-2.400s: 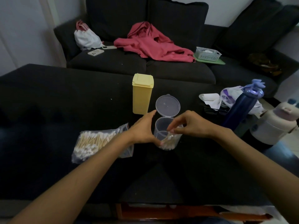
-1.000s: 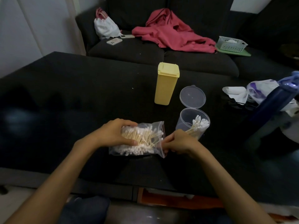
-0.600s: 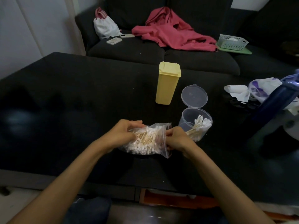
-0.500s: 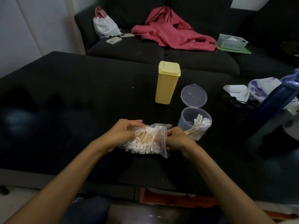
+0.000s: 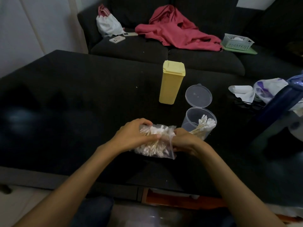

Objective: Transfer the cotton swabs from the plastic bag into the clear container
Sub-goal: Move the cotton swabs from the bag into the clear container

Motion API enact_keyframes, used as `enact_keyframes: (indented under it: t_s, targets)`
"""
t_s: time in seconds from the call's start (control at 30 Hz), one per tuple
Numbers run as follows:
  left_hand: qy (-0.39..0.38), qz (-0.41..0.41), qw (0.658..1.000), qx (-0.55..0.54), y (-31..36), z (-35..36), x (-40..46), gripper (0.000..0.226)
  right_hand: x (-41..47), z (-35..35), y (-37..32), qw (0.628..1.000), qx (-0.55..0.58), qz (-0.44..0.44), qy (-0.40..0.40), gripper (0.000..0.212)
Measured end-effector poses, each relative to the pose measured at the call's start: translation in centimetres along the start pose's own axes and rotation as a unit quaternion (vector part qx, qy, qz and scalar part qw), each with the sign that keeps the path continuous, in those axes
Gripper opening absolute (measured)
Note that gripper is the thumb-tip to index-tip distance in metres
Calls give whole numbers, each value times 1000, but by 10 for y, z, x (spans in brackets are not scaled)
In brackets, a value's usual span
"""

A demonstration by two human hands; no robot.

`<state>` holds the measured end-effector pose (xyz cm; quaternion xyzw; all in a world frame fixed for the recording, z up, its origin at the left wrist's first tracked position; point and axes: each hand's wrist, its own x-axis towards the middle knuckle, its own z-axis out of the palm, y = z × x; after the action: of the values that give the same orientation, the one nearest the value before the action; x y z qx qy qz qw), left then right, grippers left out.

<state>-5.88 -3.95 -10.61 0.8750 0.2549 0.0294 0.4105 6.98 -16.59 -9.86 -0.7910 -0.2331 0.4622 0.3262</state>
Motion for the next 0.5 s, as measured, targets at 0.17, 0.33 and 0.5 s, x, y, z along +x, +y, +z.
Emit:
enact_keyframes:
  t_s: [0.17,0.33,0.5]
  targets:
    - [-6,6,999,44,1,2,4,51,-9,-11,3,998,41,30,-45,21]
    - [-1,49,995,84,8,7,0,62,-15,-13,2,995,85,13,-44,19]
    - [-17,48,992,118,14,11,-1,52,-17,-11,2,999,38,-29,8,19]
